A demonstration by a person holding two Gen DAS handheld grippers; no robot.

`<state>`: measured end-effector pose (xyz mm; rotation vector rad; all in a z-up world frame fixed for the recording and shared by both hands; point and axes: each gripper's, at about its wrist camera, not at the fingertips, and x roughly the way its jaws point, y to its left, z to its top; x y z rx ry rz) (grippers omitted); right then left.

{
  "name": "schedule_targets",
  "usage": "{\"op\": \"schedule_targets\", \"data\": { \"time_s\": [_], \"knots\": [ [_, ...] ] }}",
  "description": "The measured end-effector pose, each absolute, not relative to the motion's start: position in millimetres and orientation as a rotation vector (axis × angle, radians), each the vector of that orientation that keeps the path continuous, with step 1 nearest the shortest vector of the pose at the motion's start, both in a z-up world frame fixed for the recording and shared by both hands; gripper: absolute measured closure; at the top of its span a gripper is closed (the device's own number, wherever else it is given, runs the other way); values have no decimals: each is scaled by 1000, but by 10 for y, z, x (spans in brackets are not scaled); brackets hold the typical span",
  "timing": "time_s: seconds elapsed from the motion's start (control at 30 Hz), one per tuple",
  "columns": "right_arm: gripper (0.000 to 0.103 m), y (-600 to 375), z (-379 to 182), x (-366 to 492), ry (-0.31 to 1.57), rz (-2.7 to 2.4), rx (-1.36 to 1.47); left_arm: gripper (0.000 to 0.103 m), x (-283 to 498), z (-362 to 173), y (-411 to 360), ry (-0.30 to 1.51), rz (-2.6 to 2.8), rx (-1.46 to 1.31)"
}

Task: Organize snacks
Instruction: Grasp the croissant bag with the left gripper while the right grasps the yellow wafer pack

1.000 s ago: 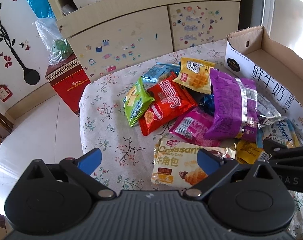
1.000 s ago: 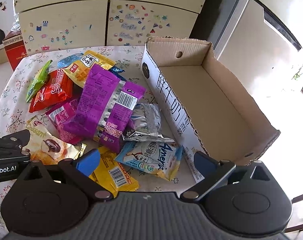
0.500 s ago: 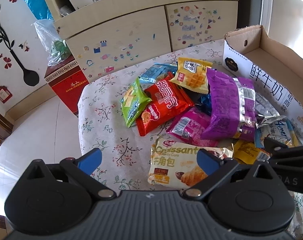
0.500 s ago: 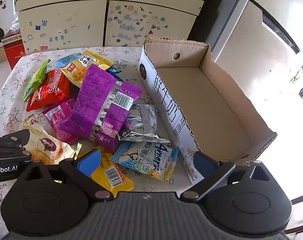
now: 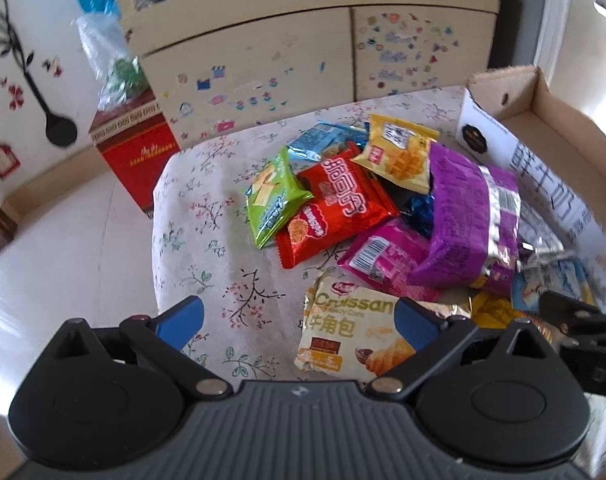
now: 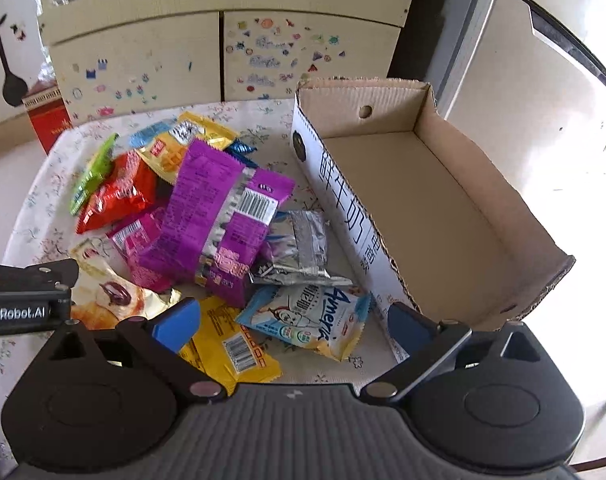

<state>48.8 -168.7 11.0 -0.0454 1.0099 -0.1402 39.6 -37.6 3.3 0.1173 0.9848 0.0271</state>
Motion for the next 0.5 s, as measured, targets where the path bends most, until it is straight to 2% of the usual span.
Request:
{"op": "schedule_targets", "data": {
  "time_s": [0.33, 0.5],
  "knots": [
    [1, -2016, 317, 464, 943, -91, 182, 2, 521, -34, -326, 1004, 35, -36],
    [5, -2144, 309, 457, 952, -62, 308, 2, 623, -167, -390, 1036, 30, -124]
  ]
}}
